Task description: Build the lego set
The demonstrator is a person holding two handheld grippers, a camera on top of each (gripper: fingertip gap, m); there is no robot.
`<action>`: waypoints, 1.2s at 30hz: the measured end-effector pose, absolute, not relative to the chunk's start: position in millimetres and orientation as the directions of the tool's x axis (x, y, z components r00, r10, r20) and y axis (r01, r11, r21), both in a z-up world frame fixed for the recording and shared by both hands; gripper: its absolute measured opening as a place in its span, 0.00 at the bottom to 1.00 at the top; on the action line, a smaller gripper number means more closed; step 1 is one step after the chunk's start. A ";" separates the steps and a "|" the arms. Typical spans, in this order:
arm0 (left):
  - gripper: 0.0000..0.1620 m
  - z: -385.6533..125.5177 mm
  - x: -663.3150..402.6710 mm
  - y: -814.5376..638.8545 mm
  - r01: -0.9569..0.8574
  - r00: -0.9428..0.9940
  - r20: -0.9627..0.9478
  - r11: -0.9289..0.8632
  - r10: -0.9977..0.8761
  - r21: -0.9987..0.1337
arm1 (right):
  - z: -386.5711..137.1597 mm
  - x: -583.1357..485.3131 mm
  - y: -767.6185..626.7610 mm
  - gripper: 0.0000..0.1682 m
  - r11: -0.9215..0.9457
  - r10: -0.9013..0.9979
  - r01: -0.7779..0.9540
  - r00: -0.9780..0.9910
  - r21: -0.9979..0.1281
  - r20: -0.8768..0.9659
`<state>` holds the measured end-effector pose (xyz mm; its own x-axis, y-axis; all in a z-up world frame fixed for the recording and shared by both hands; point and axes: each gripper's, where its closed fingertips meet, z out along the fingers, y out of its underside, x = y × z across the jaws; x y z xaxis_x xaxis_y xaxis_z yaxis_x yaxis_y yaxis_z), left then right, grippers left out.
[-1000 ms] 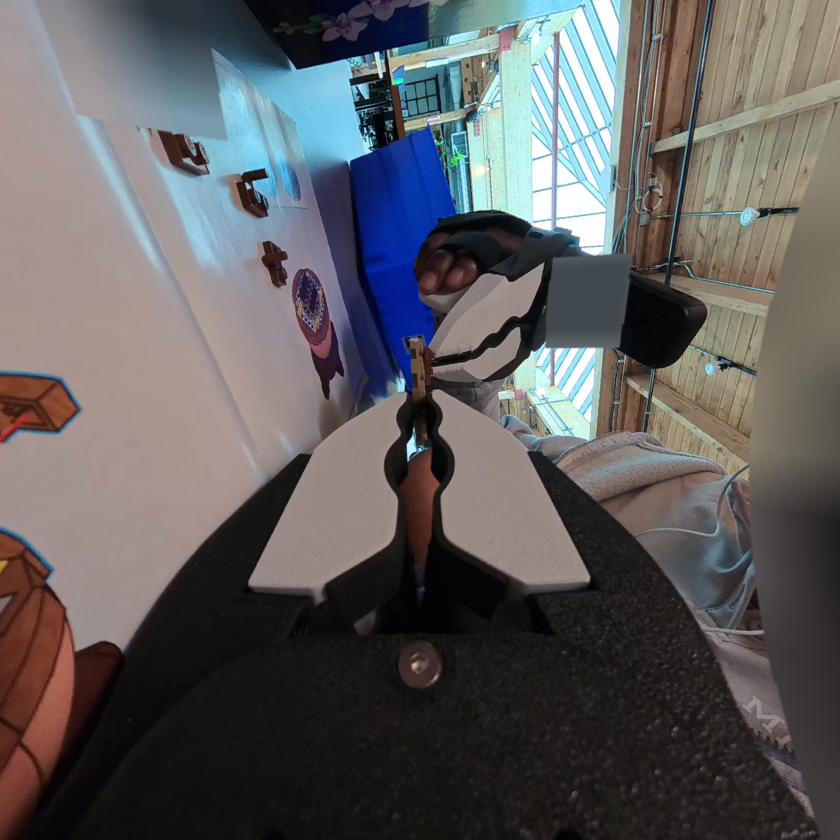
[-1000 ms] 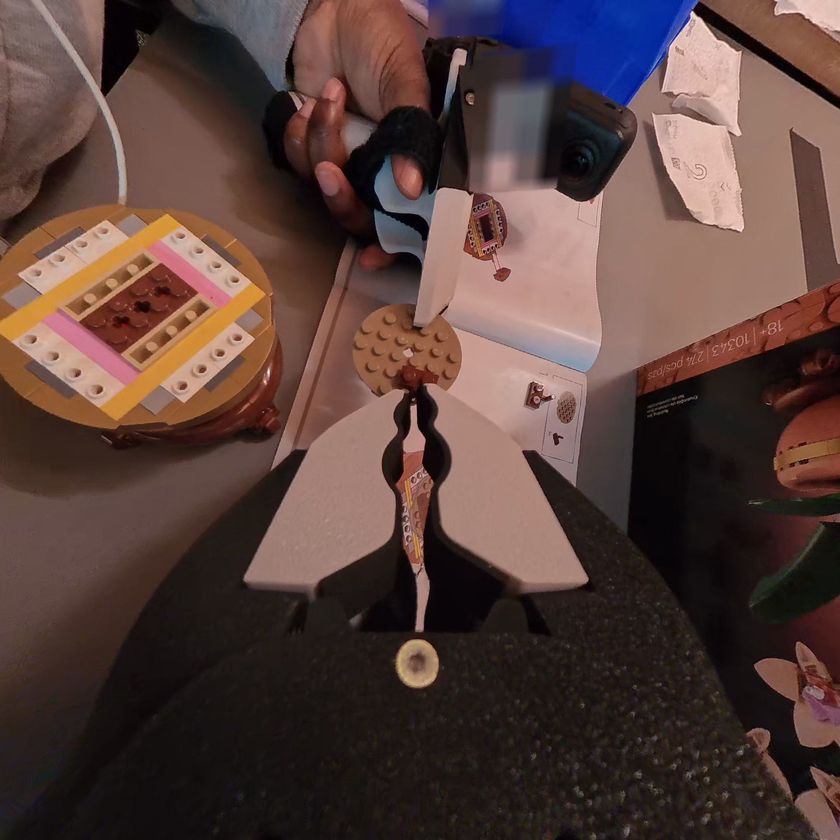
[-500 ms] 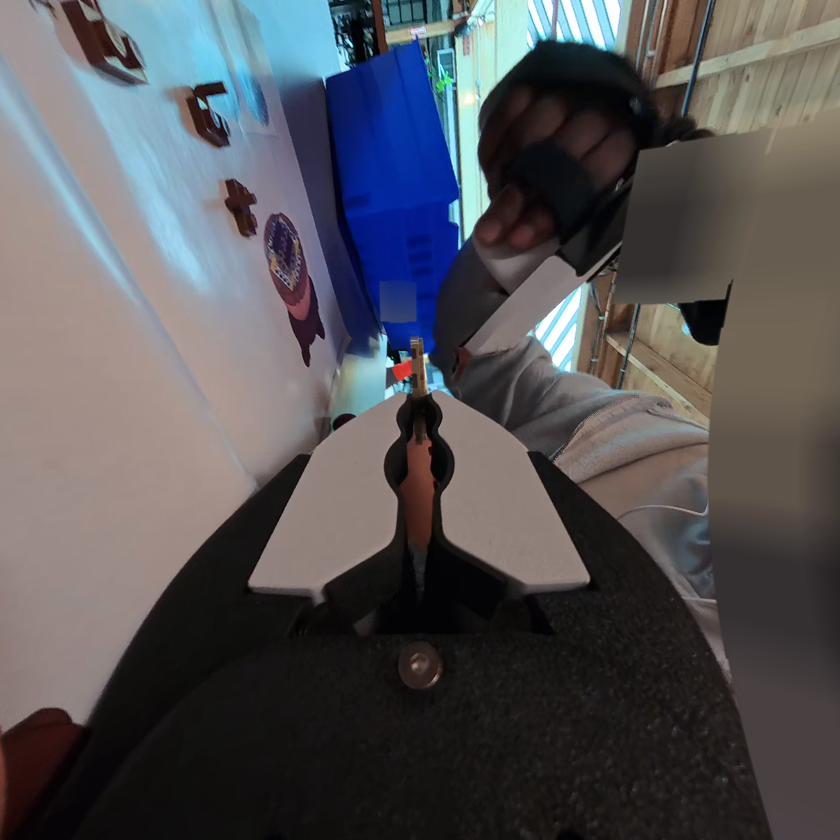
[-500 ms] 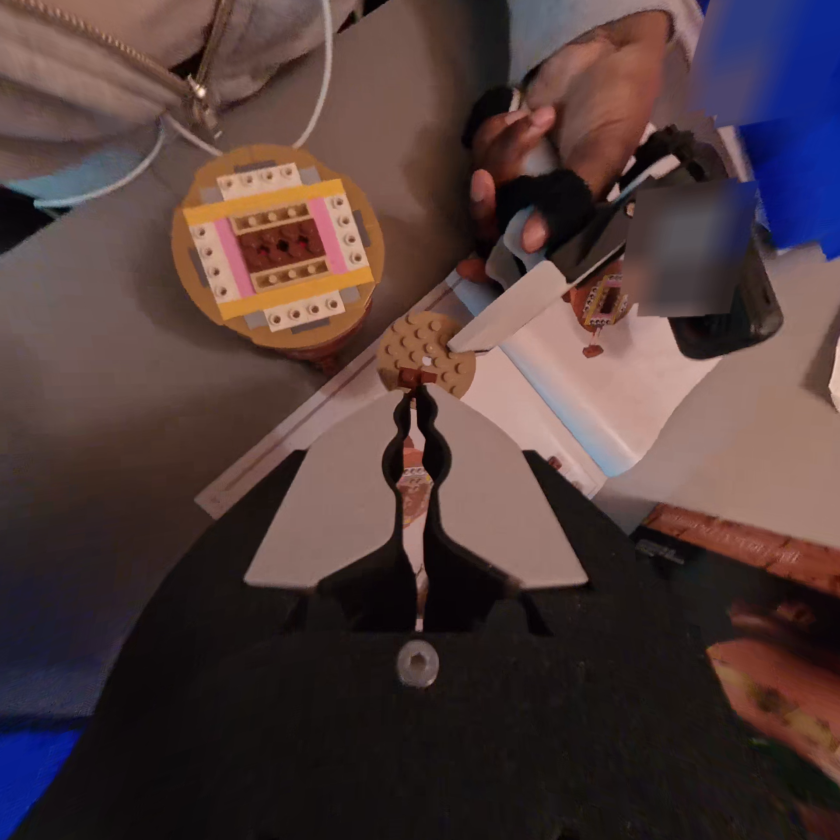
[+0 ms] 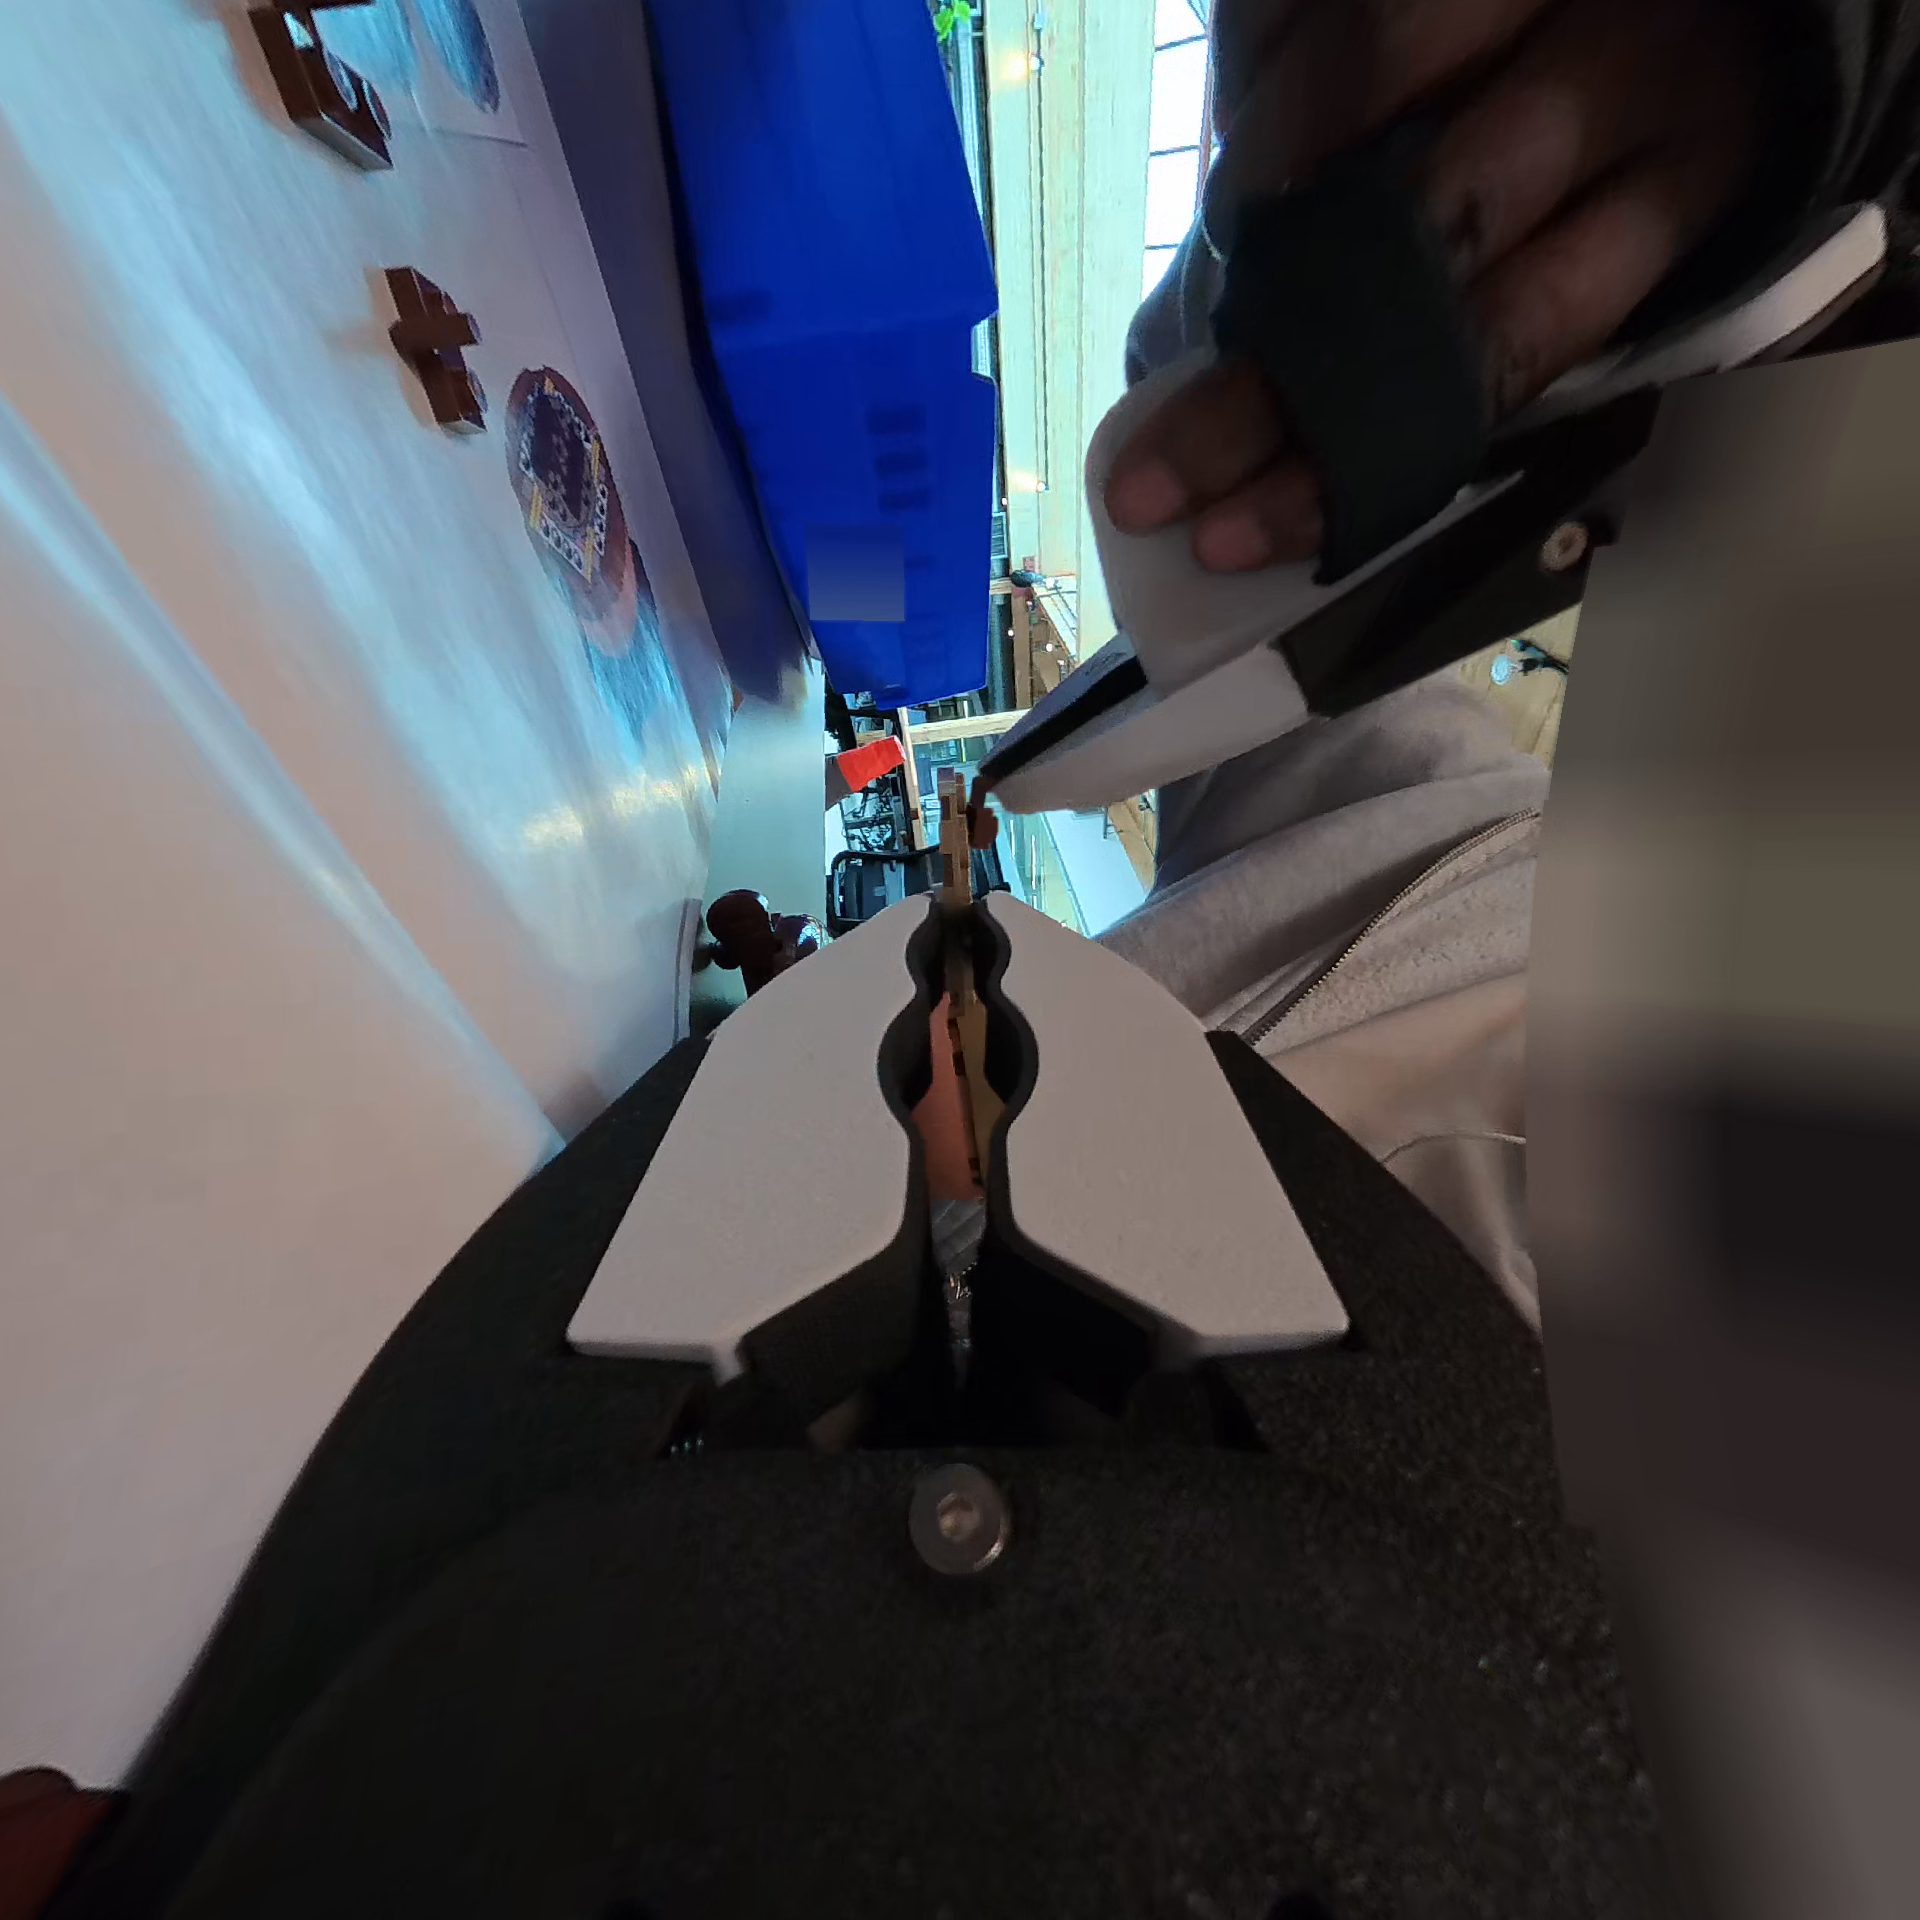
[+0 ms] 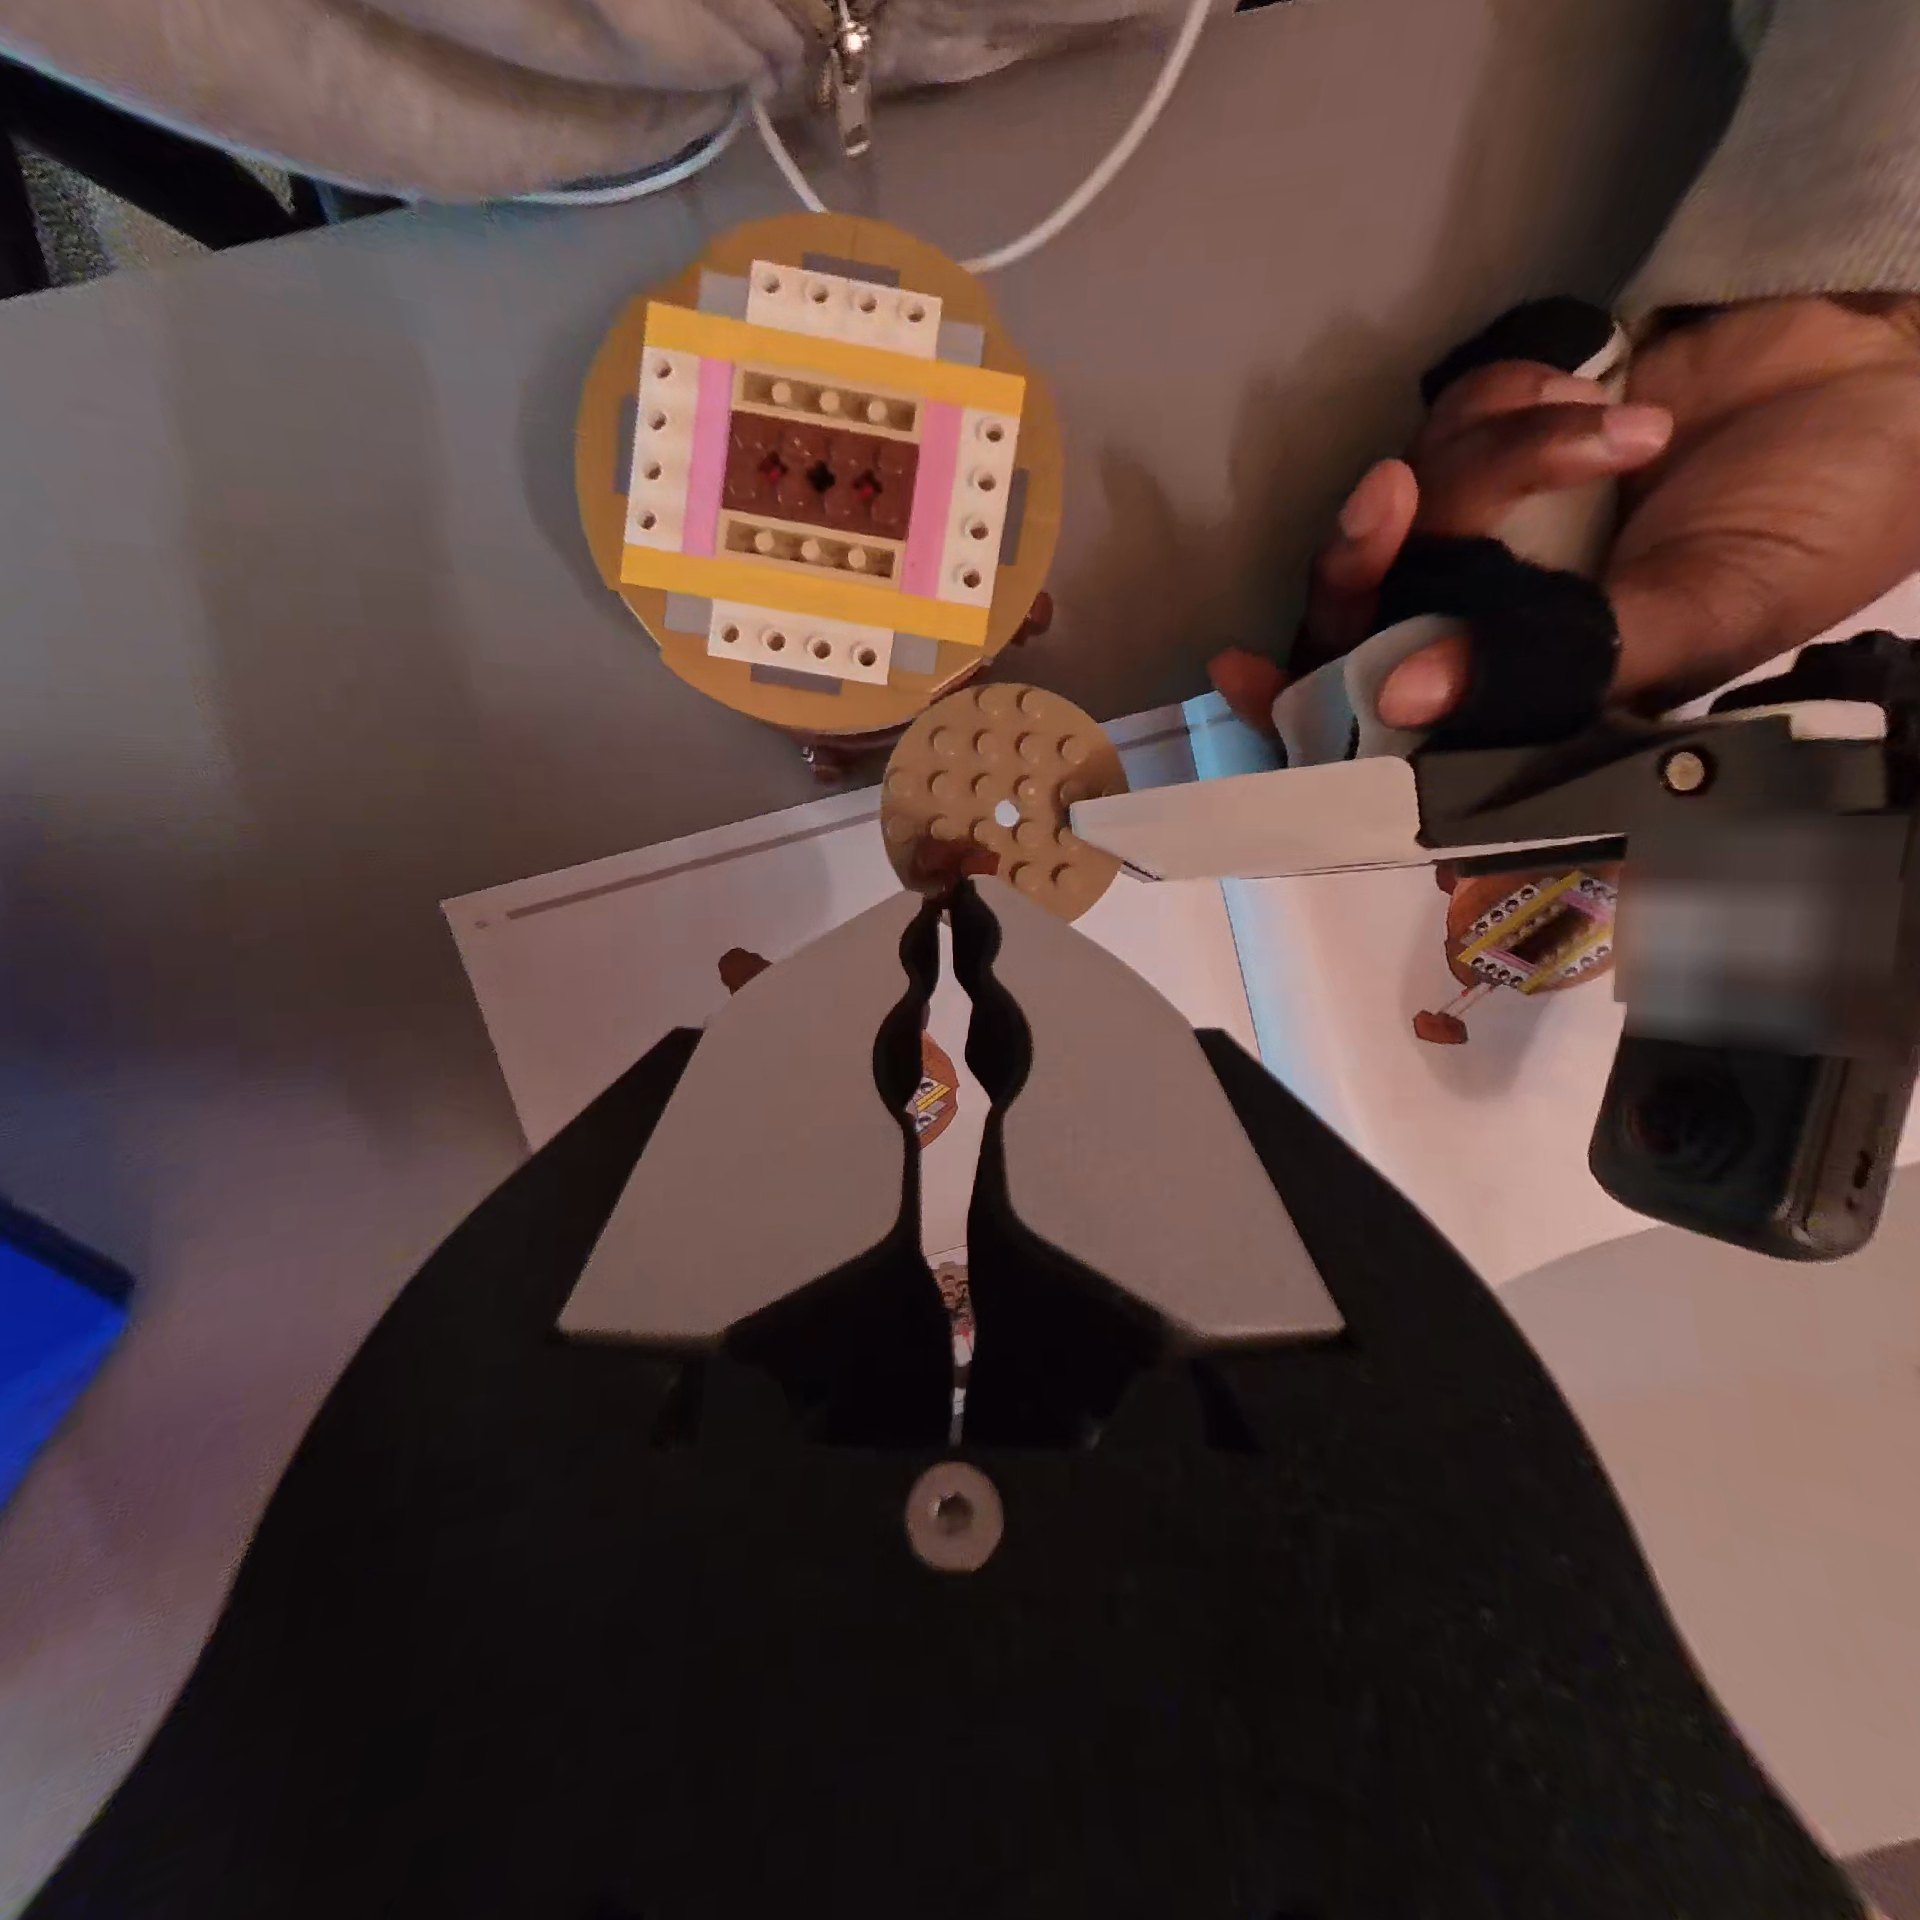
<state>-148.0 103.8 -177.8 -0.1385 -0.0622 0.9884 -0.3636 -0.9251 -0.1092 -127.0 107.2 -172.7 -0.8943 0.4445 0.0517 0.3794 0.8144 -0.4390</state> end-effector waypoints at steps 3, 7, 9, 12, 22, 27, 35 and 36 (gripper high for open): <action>0.02 -176.9 -148.3 103.4 -0.363 -0.145 0.987 -0.925 -0.067 -0.116 | -171.7 -126.9 107.9 0.01 0.821 0.417 0.359 -0.908 -0.444 0.037; 0.02 -175.4 -149.0 104.3 -0.355 -0.156 0.985 -0.927 -0.070 -0.122 | -171.0 -129.9 110.5 0.01 0.827 0.401 0.341 -0.915 -0.447 0.044; 0.02 -175.3 -148.9 103.6 -0.359 -0.157 0.985 -0.925 -0.070 -0.123 | -171.3 -129.8 110.2 0.01 0.831 0.390 0.335 -0.920 -0.443 0.038; 0.02 -175.4 -148.8 102.9 -0.364 -0.157 0.985 -0.923 -0.069 -0.122 | -172.0 -127.8 110.1 0.01 0.837 0.378 0.332 -0.926 -0.436 0.020; 0.02 -173.7 -149.5 102.6 -0.367 -0.171 0.983 -0.922 -0.061 -0.121 | -173.1 -127.5 111.9 0.02 0.844 0.376 0.340 -0.927 -0.415 0.006; 0.02 -173.3 -149.5 103.0 -0.365 -0.173 0.983 -0.923 -0.059 -0.120 | -172.2 -127.7 112.3 0.02 0.850 0.382 0.347 -0.924 -0.396 0.012; 0.02 -173.2 -149.5 103.0 -0.366 -0.174 0.983 -0.923 -0.058 -0.119 | -171.2 -129.0 110.7 0.04 0.848 0.398 0.358 -0.917 -0.391 0.023; 0.02 -173.2 -149.5 102.9 -0.366 -0.174 0.983 -0.923 -0.058 -0.119 | -170.8 -129.8 110.8 0.04 0.847 0.399 0.357 -0.916 -0.393 0.027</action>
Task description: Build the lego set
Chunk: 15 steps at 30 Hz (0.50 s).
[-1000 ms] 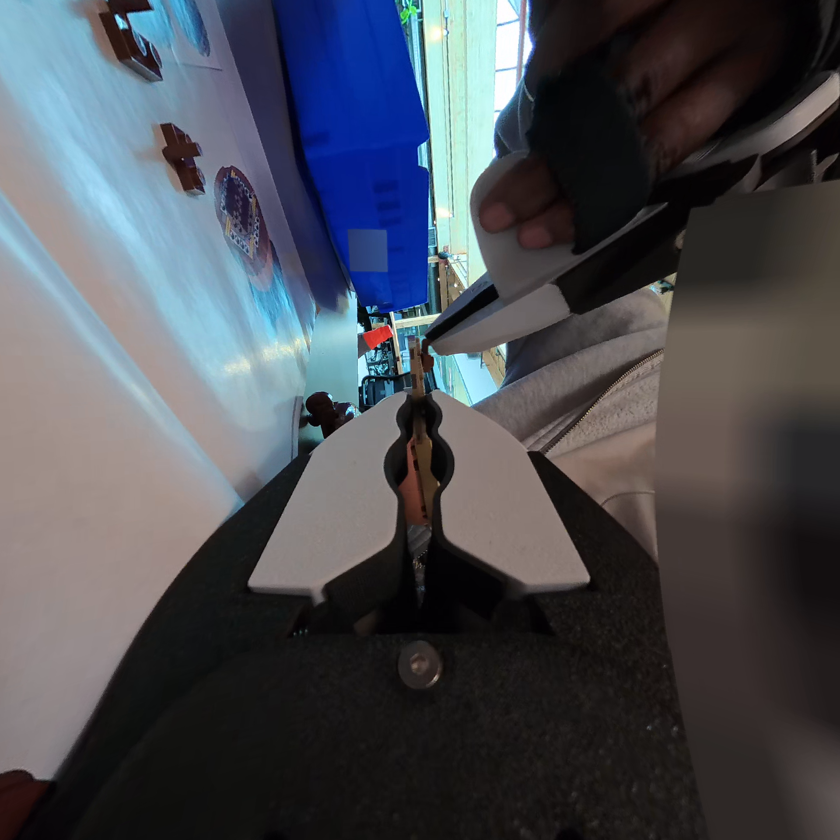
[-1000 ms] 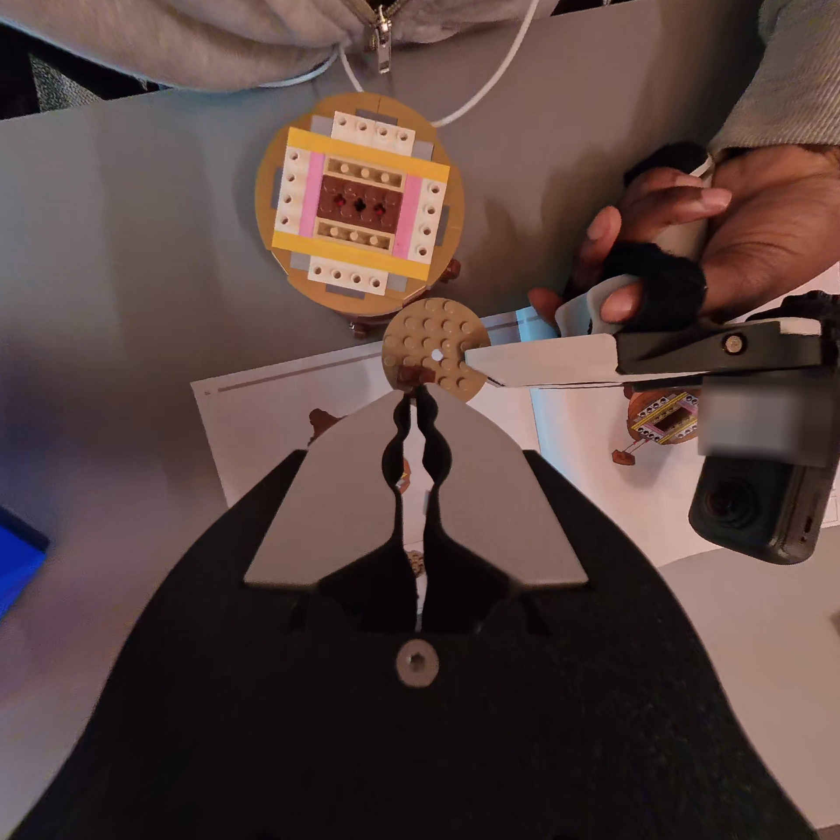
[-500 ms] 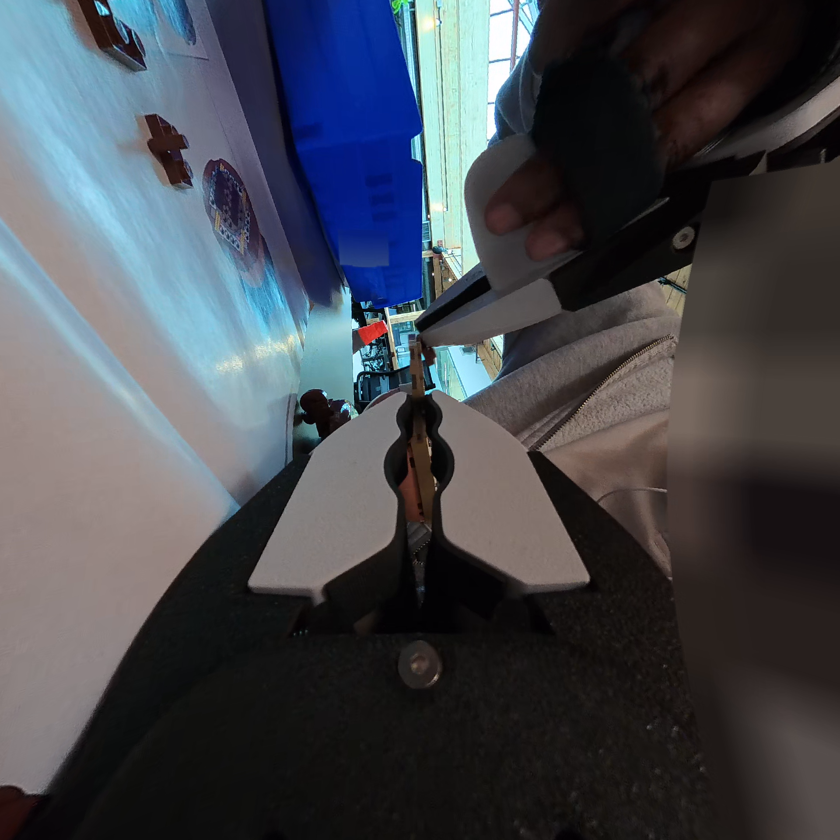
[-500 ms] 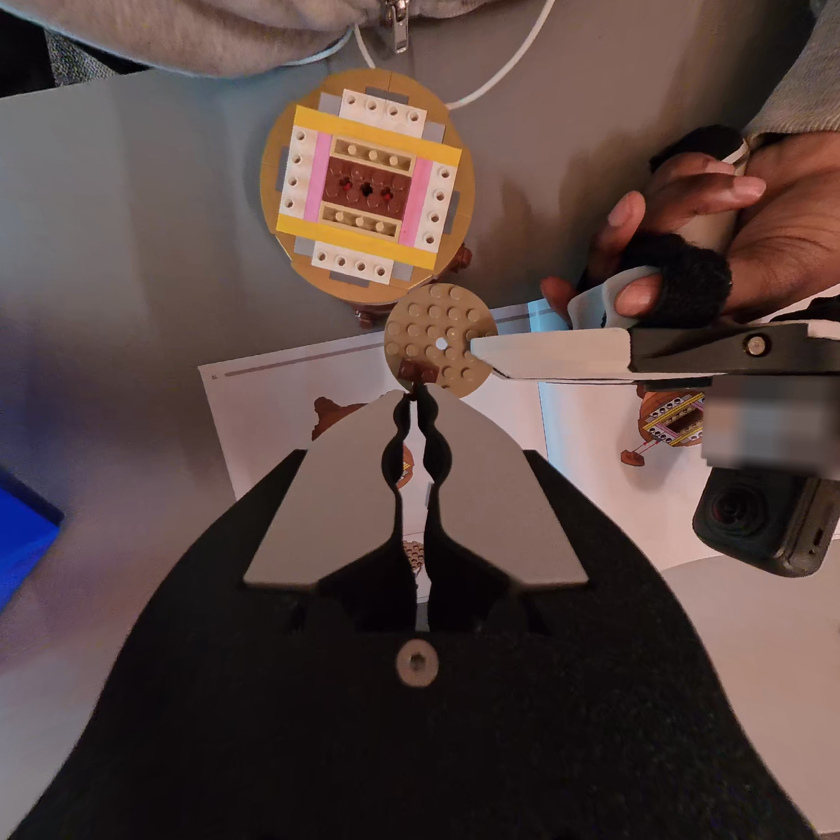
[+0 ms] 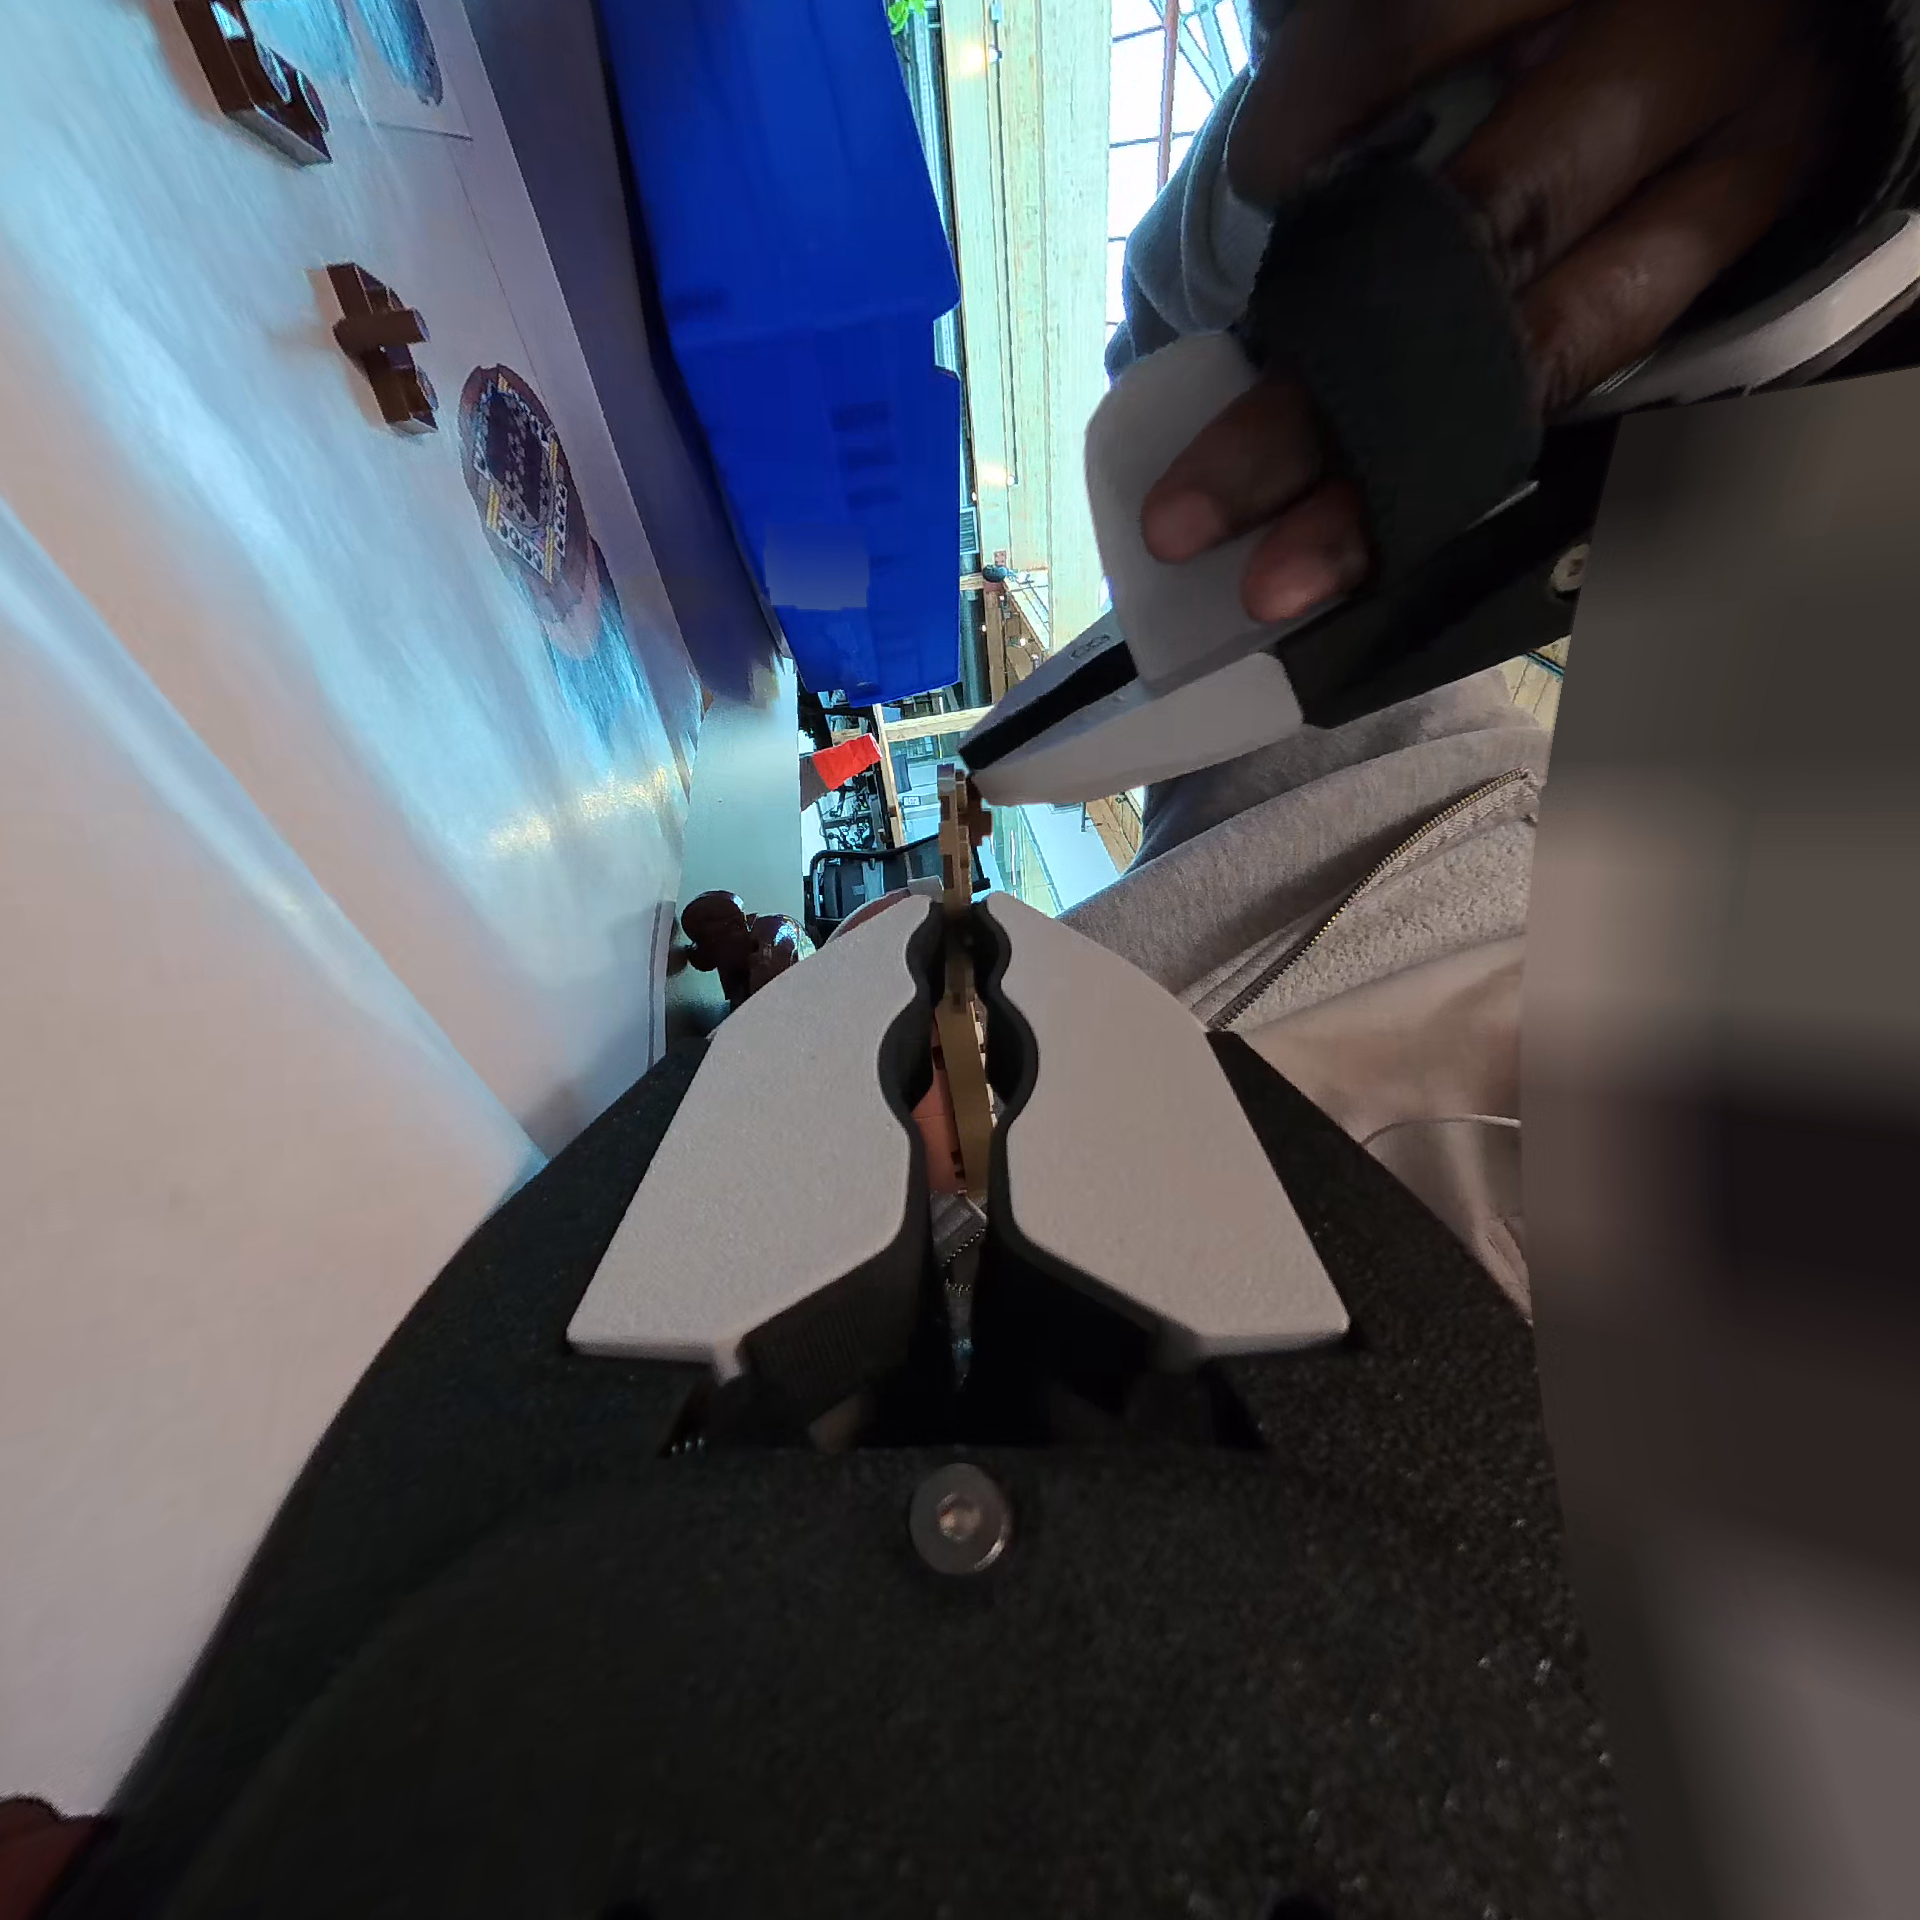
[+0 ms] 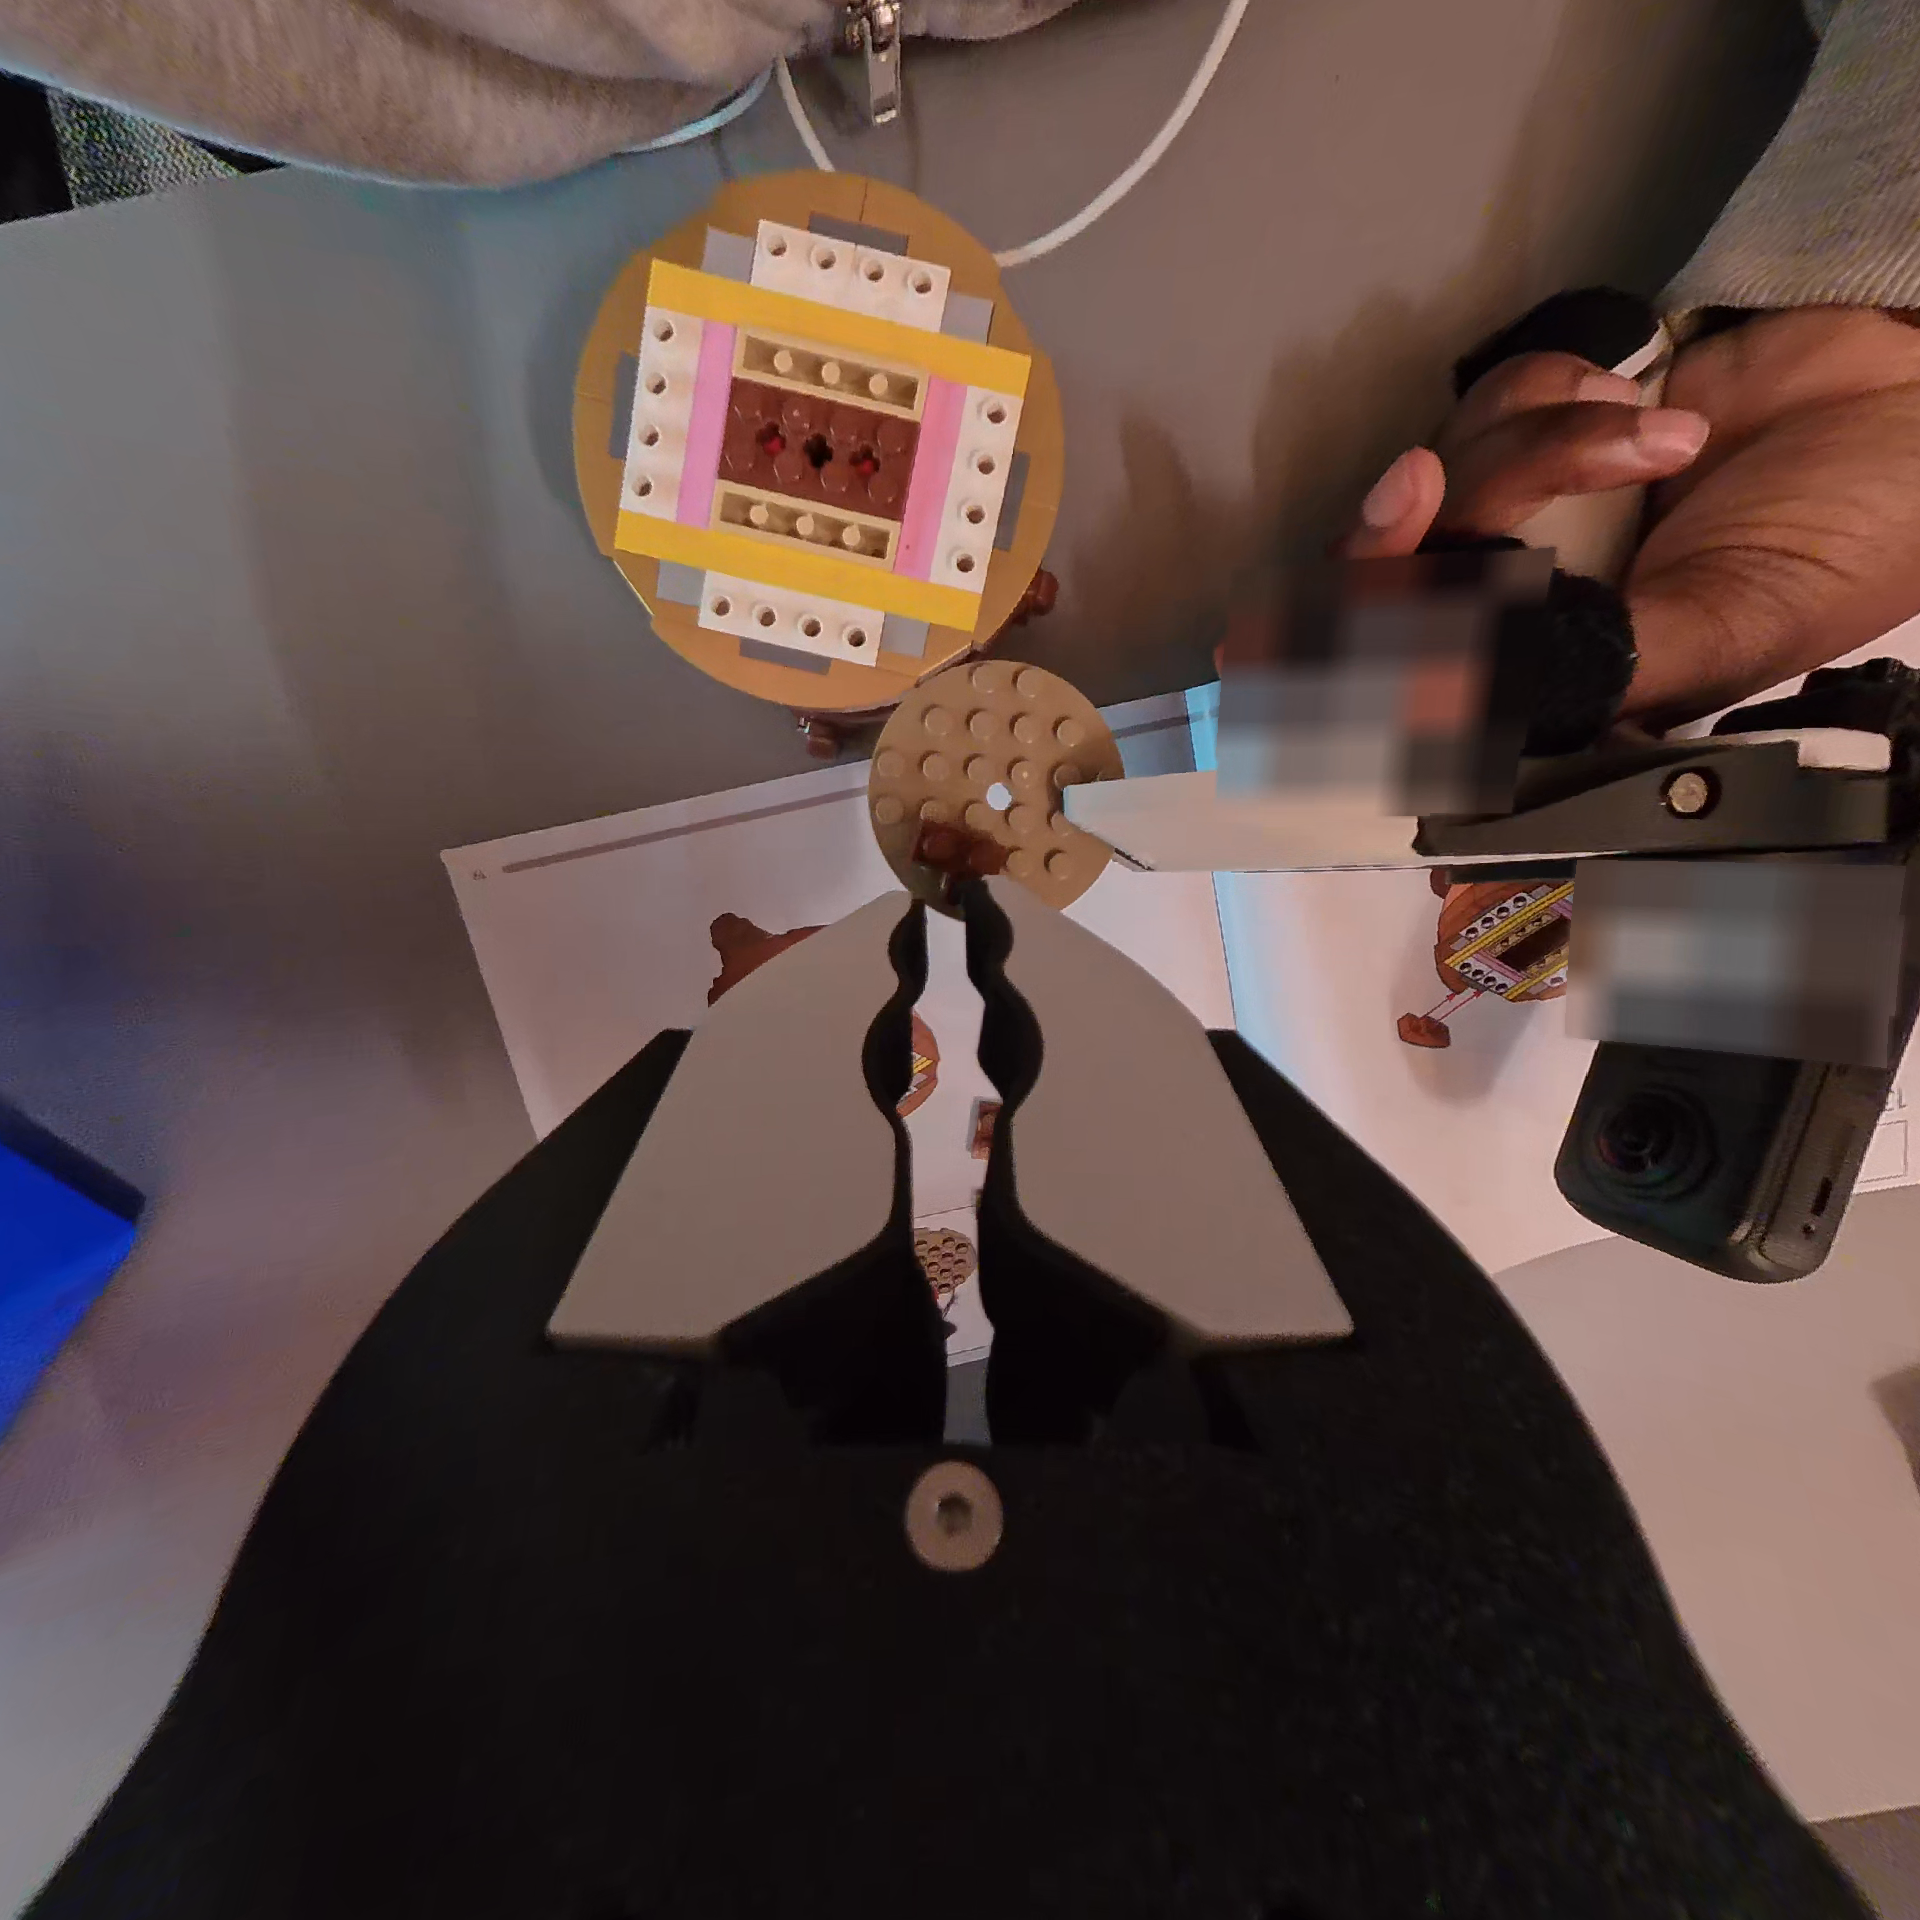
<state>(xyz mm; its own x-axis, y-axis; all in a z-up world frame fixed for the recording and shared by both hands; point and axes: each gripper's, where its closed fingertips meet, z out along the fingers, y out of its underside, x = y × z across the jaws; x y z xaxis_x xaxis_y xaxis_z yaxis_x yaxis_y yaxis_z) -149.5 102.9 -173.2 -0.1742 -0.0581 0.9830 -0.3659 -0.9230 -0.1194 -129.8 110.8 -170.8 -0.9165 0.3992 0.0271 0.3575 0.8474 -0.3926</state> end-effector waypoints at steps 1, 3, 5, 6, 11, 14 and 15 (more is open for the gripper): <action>0.02 -173.2 -149.5 102.9 -0.366 -0.174 0.983 -0.923 -0.058 -0.120 | -170.7 -130.8 111.2 0.04 0.848 0.400 0.356 -0.916 -0.391 0.034; 0.02 -173.1 -149.6 102.9 -0.365 -0.175 0.983 -0.923 -0.058 -0.120 | -170.4 -131.3 111.1 0.05 0.852 0.397 0.352 -0.917 -0.388 0.040; 0.02 -173.2 -149.5 102.9 -0.365 -0.174 0.983 -0.923 -0.059 -0.120 | -171.3 -130.5 112.8 0.05 0.856 0.399 0.357 -0.916 -0.375 0.040; 0.02 -173.2 -149.5 102.9 -0.366 -0.174 0.983 -0.923 -0.058 -0.120 | -171.2 -130.7 114.3 0.05 0.856 0.405 0.360 -0.913 -0.371 0.047; 0.02 -173.3 -149.4 104.1 -0.359 -0.173 0.983 -0.926 -0.056 -0.116 | -142.3 -132.8 139.5 0.08 0.716 0.661 0.568 -0.739 -0.406 0.133; 0.02 -174.1 -149.0 105.9 -0.349 -0.166 0.985 -0.931 -0.055 -0.111 | -95.4 -125.4 158.5 0.08 0.429 0.901 0.684 -0.376 -0.590 0.218; 0.02 -174.3 -148.8 106.2 -0.348 -0.164 0.985 -0.931 -0.053 -0.108 | -80.6 -121.4 160.5 0.14 0.306 0.952 0.671 -0.224 -0.675 0.210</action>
<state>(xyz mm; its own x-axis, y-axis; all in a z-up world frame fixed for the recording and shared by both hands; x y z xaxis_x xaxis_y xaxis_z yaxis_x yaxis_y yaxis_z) -148.8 106.2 -174.3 -0.1644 -0.0527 0.9850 -0.3480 -0.9312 -0.1079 -121.4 160.5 -80.6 -0.2236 0.9518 0.2098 0.6710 0.3065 -0.6752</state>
